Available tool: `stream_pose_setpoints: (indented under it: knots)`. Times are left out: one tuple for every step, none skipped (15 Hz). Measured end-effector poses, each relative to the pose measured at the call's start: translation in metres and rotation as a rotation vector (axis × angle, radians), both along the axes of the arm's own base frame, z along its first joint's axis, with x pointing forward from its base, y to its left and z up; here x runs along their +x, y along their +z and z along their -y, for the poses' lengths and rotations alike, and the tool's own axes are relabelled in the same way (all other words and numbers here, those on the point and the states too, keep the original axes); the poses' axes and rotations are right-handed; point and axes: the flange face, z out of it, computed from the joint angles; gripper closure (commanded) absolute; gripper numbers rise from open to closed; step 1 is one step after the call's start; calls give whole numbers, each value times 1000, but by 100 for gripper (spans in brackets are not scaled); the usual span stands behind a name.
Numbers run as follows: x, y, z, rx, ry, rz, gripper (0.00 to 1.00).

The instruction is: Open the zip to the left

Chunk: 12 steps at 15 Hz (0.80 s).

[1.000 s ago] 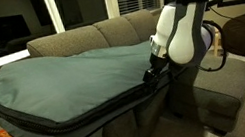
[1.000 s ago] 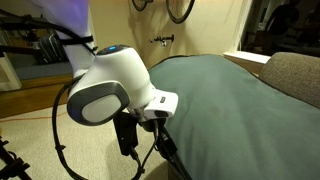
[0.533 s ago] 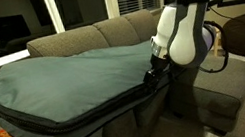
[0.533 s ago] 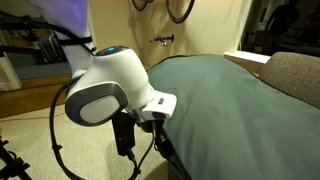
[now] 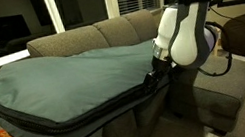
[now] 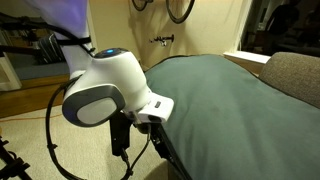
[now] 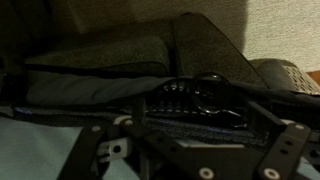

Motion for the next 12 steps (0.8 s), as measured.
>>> stream_pose_setpoints:
  knots:
    - [0,0,1,4,-7,0,0]
    - [0,-1,1,8,-13,-1,0]
    - [0,-1,1,13,-18,-1,0]
    - [0,-1,2,18,-23,-1,0]
    - [0,-1,3,23,-26,-1,0]
    - [0,-2,3,28,-29,-2,0]
    - [0,-2,3,32,-32,-3,16]
    - [-1,-2,4,35,-34,-3,28]
    - [-1,-2,4,39,-35,-3,33]
    - [-1,-3,3,41,-35,-4,41]
    - [-1,-4,2,44,-34,-7,47]
    - [-2,-6,1,46,-33,-10,55]
